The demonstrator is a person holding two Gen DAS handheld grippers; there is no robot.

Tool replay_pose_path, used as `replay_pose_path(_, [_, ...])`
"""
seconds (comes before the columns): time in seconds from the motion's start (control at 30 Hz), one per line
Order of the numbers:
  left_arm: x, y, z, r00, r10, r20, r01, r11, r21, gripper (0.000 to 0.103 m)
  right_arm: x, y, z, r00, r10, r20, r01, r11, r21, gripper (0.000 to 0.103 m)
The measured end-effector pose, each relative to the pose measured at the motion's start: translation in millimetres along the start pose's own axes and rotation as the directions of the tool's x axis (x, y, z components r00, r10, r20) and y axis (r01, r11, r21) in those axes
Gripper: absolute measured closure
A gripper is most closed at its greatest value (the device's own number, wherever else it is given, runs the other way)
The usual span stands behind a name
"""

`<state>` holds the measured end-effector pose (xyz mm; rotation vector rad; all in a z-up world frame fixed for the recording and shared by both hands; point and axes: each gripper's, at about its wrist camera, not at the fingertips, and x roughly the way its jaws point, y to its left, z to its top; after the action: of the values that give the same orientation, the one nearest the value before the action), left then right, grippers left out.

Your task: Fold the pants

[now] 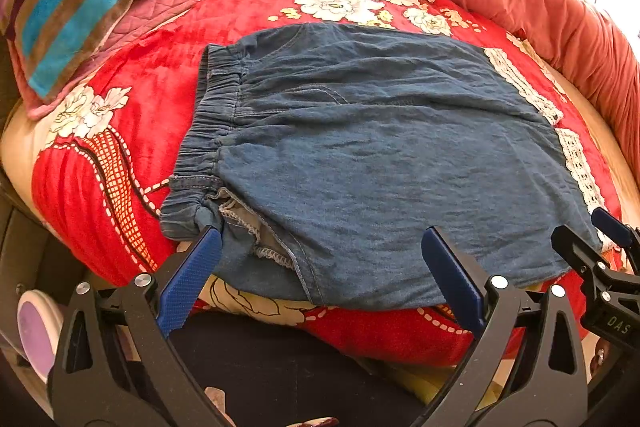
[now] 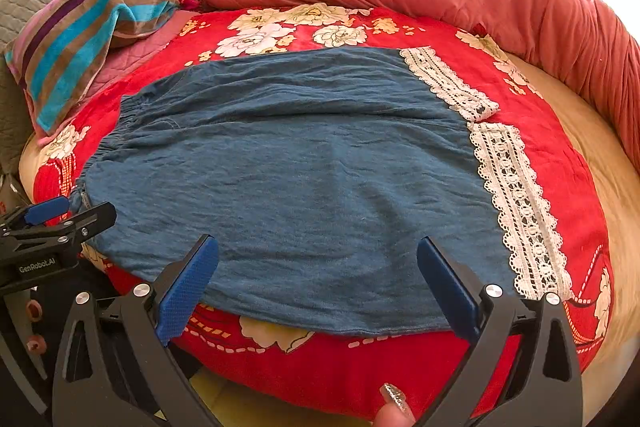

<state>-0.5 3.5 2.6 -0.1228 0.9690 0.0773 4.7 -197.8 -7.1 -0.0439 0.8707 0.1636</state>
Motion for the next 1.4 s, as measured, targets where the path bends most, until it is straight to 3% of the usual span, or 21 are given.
replay_pose_path(1.0, [4.1,8.8,4.3,1.000,0.020,-0.003,-0.020,1.000,-0.019,0.009,2.9,4.3,3.4,1.000,-0.002,-0.004,0.001,1.000,-0.018,0.004])
replay_pose_path(1.4, [11.5,34.0,19.6,0.998,0.059,-0.003,-0.060,0.996,-0.064,0.009,16.7,14.6,26.4,1.000,0.020,0.011,-0.019,0.998,-0.053,0.004])
